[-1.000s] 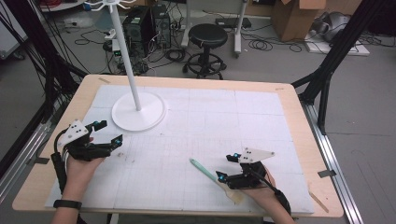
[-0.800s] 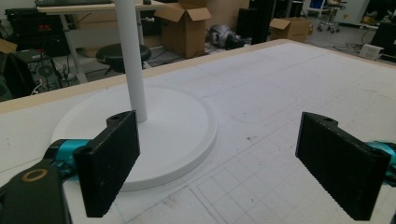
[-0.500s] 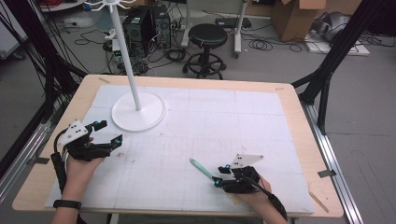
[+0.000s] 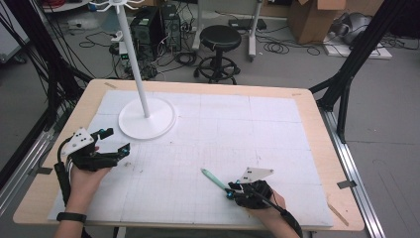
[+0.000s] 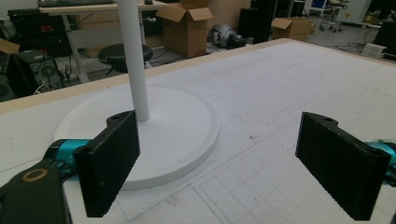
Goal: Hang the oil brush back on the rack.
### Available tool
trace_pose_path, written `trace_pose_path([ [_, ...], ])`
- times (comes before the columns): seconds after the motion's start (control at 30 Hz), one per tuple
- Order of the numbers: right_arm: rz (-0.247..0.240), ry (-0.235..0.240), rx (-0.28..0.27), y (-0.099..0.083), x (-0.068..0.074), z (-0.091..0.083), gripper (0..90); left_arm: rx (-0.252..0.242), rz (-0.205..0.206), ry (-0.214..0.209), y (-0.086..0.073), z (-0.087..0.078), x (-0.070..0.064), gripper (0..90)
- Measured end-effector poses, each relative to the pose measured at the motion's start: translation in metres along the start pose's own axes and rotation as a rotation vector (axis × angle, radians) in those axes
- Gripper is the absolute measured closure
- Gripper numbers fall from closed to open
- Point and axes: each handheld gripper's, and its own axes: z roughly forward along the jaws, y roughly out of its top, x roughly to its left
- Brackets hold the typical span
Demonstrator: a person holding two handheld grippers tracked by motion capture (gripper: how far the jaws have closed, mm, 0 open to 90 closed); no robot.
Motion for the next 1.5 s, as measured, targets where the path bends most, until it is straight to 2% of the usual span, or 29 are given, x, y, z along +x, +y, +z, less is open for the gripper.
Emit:
trace_pose_path([
  [0.13,-0.026,-0.032,0.01,0.001,0.005,0.0,75.1,0.005,-0.002,0.002,-0.001,0.001,0.0,14.3],
  [0.27,-0.031,-0.042,0.013,0.001,0.009,0.001,80.4,0.006,-0.002,0.001,-0.001,0.001,0.0,14.3],
  [0.4,-0.003,-0.023,0.016,0.002,0.006,0.001,81.7,0.008,-0.002,0.0,-0.001,0.002,-0.001,14.3],
  [0.6,-0.008,0.012,0.025,0.004,0.001,0.001,82.4,0.003,-0.005,0.003,-0.001,0.001,0.0,14.3],
  [0.9,-0.008,0.014,0.006,0.009,-0.005,-0.001,82.7,0.002,-0.003,0.003,-0.001,0.0,0.0,14.3],
  [1.1,0.005,0.028,-0.084,0.027,-0.017,-0.012,82.7,-0.004,-0.004,0.001,-0.001,0.0,0.0,14.3],
  [1.13,0.005,0.028,-0.084,0.027,-0.017,-0.012,82.7,-0.004,-0.004,0.001,-0.001,0.0,0.0,14.3],
  [1.23,0.011,0.047,-0.15,0.043,-0.025,-0.021,82.7,-0.014,-0.007,-0.003,0.0,-0.001,0.0,14.3],
  [1.37,-0.003,0.046,-0.22,0.061,-0.032,-0.032,82.7,-0.02,-0.013,-0.004,0.0,-0.001,0.0,14.4],
  [1.4,-0.003,0.046,-0.22,0.061,-0.032,-0.032,82.7,-0.02,-0.013,-0.004,0.0,-0.001,0.0,14.4],
  [1.5,-0.011,0.041,-0.259,0.076,-0.036,-0.04,82.7,-0.025,-0.01,-0.008,0.0,-0.001,0.0,14.7],
])
